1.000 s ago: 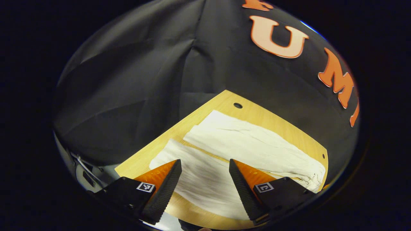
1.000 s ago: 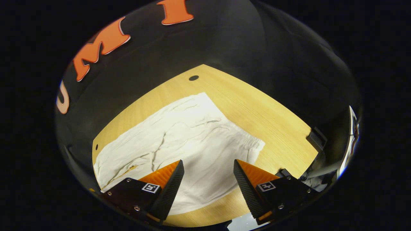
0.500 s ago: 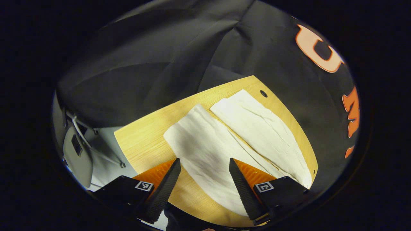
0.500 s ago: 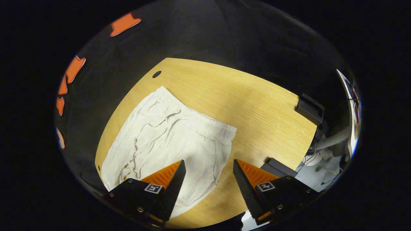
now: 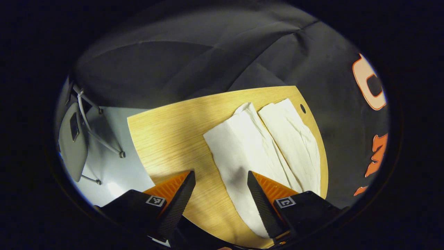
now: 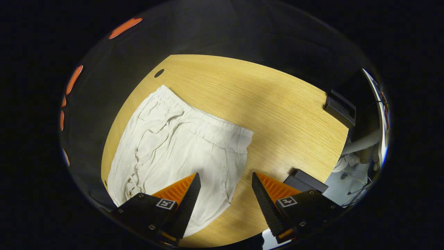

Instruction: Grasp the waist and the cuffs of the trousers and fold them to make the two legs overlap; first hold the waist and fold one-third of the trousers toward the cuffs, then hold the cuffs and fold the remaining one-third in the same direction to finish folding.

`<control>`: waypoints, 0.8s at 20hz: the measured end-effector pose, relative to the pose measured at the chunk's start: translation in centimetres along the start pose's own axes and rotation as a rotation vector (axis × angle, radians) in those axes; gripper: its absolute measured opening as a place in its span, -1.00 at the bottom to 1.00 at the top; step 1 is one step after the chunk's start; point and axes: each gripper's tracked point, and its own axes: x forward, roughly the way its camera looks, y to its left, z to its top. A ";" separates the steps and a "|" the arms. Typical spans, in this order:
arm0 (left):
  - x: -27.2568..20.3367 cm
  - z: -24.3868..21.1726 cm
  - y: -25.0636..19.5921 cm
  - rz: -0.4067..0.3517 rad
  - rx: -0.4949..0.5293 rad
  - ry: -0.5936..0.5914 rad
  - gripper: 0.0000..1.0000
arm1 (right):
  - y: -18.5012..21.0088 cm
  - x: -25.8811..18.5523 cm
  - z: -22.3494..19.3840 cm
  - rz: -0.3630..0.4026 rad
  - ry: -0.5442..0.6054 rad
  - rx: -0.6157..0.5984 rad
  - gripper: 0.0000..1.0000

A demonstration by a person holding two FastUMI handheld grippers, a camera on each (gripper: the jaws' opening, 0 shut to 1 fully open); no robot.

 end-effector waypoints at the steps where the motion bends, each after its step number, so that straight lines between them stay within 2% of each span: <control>1: 0.2 0.3 -0.4 -0.015 0.001 0.008 0.92 | 0.2 0.2 0.0 0.002 0.001 -0.001 0.81; 6: 2.0 1.1 -2.8 -0.114 0.017 -0.004 0.90 | 0.3 0.7 0.2 -0.005 0.005 0.005 0.79; 7: 2.4 1.3 -3.1 -0.125 0.013 -0.009 0.82 | 0.3 0.8 0.3 -0.006 0.001 0.017 0.78; 8: 2.6 1.6 -3.3 -0.131 0.002 -0.020 0.82 | 0.2 0.8 0.3 -0.006 0.004 0.029 0.75; 11: 3.5 2.0 -3.4 -0.143 -0.028 -0.032 0.41 | -0.8 0.6 0.6 -0.027 -0.002 0.033 0.72; 14: 4.5 2.0 -2.8 -0.111 -0.039 -0.026 -0.24 | -1.0 0.8 1.1 -0.028 -0.012 0.037 0.64; 15: 4.5 2.0 -2.7 -0.100 -0.047 -0.026 -0.65 | -0.4 1.1 1.3 -0.013 -0.012 0.051 0.60; 16: 4.6 2.0 -2.9 -0.102 -0.044 -0.027 -0.78 | 0.1 1.3 1.3 -0.002 -0.013 0.058 0.51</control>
